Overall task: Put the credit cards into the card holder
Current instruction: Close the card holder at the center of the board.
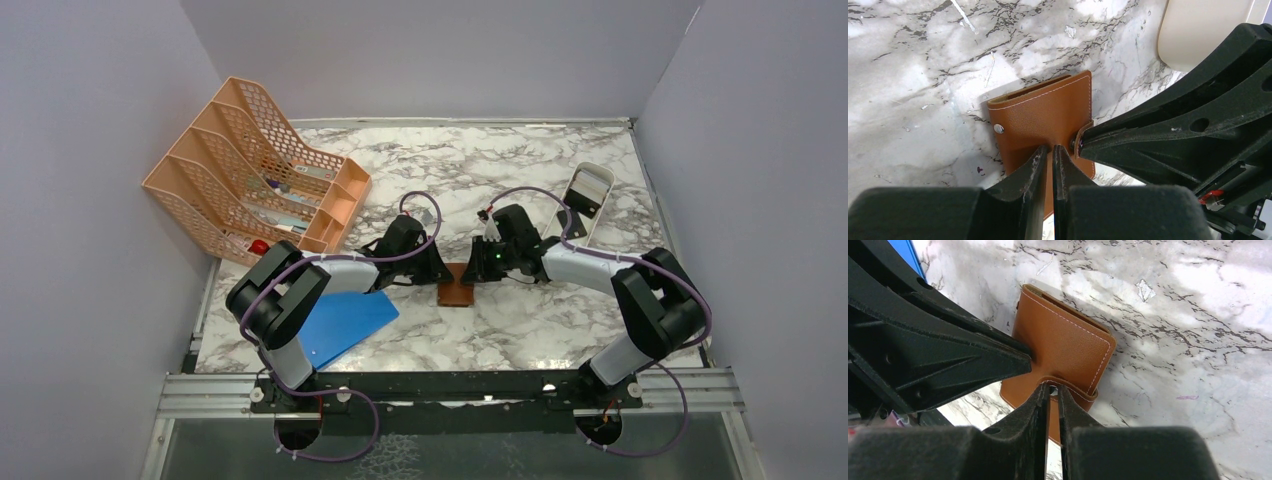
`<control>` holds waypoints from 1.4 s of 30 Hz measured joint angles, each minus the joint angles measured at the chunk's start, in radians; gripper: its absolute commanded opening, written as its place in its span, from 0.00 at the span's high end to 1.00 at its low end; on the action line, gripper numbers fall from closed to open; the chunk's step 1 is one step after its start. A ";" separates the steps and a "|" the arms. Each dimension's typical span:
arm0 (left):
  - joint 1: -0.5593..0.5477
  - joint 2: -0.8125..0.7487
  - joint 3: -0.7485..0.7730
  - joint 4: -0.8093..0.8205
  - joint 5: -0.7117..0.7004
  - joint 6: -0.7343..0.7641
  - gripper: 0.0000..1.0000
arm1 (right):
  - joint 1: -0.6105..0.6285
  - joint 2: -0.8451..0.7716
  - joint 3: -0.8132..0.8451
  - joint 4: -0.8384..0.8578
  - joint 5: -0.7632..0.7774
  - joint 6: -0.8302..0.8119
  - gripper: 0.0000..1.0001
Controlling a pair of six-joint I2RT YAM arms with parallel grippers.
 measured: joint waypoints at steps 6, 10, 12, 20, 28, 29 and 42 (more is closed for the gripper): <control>0.000 0.001 -0.002 0.004 0.000 0.000 0.87 | 0.000 0.005 0.002 -0.005 0.013 0.001 0.90; 0.000 0.001 -0.002 0.005 0.000 0.000 0.87 | 0.000 0.008 0.011 -0.019 0.027 0.001 0.90; 0.000 0.001 -0.003 0.006 0.000 0.000 0.87 | 0.000 0.011 0.016 -0.028 0.031 0.001 0.90; 0.000 0.002 -0.006 0.013 0.003 -0.002 0.87 | 0.012 0.043 0.077 -0.109 0.058 0.002 0.89; 0.002 0.006 -0.006 0.019 0.013 -0.004 0.87 | 0.040 0.101 0.180 -0.240 0.116 0.005 0.88; 0.002 0.006 -0.006 0.019 0.015 -0.004 0.87 | 0.043 0.108 0.190 -0.254 0.124 0.008 0.88; 0.005 0.006 -0.005 0.022 0.027 -0.001 0.82 | 0.077 0.119 0.234 -0.315 0.195 0.024 0.85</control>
